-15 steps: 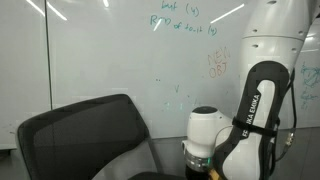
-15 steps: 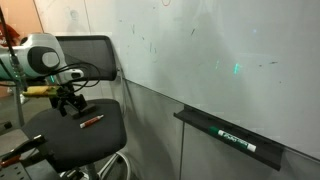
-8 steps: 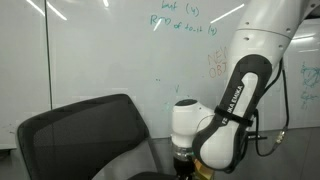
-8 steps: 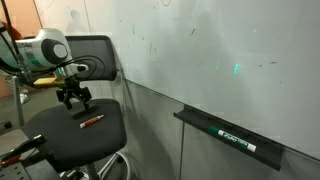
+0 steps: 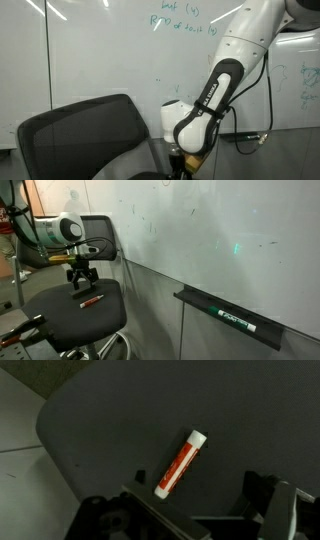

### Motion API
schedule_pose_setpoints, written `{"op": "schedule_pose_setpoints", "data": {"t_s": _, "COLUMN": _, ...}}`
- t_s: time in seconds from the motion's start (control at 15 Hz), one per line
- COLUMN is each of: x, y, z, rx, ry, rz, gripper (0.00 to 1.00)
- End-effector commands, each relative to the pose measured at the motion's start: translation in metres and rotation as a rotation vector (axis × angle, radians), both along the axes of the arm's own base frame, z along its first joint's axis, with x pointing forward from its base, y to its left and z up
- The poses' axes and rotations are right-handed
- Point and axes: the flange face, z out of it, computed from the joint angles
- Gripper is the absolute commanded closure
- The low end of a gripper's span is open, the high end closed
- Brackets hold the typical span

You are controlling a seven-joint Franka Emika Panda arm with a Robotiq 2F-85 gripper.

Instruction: Pick up the marker, then scribble on the board

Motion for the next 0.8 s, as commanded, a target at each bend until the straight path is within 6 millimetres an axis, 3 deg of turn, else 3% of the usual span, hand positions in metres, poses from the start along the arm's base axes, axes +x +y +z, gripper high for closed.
{"op": "schedule_pose_setpoints", "data": {"t_s": 0.0, "x": 0.017, "y": 0.001, "z": -0.016, "rx": -0.031, "ry": 0.072, "rz": -0.014, "gripper": 0.00}}
{"op": "schedule_pose_setpoints", "data": {"t_s": 0.73, "x": 0.045, "y": -0.020, "z": -0.049, "rx": -0.032, "ry": 0.153, "rz": -0.048, "gripper": 0.00}}
